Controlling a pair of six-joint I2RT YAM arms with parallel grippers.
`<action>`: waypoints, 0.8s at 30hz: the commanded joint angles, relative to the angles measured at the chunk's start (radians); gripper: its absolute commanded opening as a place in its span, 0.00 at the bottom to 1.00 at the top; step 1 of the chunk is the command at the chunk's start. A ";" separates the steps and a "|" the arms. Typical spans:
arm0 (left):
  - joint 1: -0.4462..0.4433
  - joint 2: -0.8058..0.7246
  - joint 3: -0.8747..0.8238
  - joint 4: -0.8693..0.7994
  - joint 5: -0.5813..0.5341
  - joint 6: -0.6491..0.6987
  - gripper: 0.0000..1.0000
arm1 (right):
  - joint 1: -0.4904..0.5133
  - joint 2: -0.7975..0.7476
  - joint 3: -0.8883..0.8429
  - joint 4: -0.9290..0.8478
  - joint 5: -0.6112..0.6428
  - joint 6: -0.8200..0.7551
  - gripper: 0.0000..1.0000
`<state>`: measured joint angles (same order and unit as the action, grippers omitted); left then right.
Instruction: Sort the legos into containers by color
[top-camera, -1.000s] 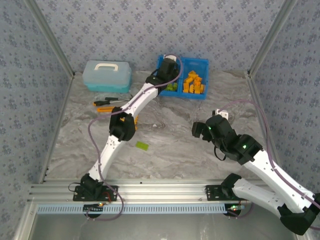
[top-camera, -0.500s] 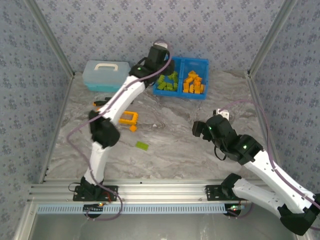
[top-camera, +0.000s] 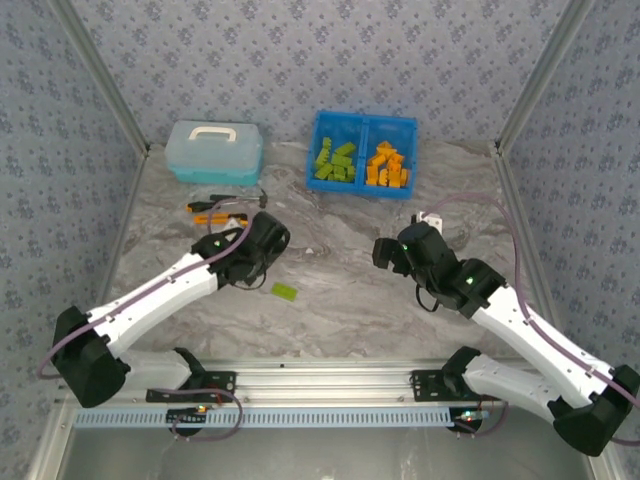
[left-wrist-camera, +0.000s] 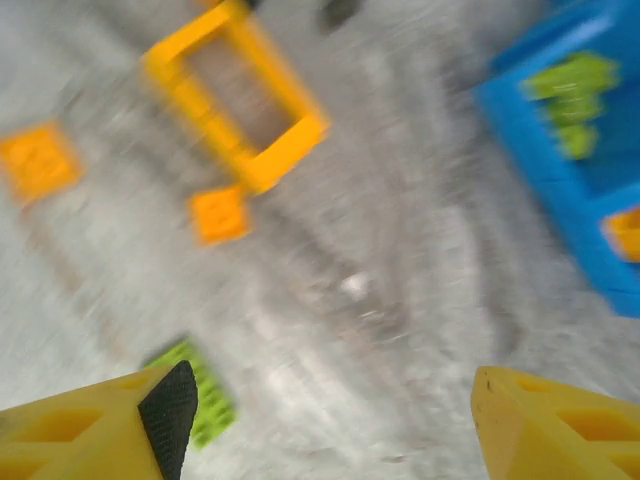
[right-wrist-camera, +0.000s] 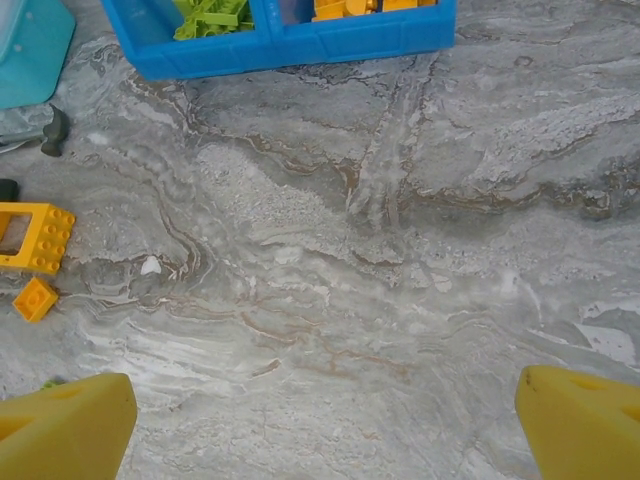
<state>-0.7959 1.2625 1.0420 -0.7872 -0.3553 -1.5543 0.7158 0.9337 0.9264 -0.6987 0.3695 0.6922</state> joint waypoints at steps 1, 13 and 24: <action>0.001 0.031 -0.020 -0.067 0.087 -0.257 0.73 | 0.003 -0.002 0.000 0.008 -0.012 0.004 1.00; 0.030 0.394 0.061 0.001 0.331 -0.179 0.75 | 0.004 -0.080 -0.031 -0.039 0.019 0.026 1.00; 0.057 0.509 0.054 -0.017 0.348 -0.124 0.61 | 0.002 -0.125 -0.048 -0.057 0.046 0.023 1.00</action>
<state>-0.7437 1.7630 1.0840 -0.7753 -0.0181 -1.6989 0.7158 0.8192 0.8921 -0.7300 0.3824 0.6971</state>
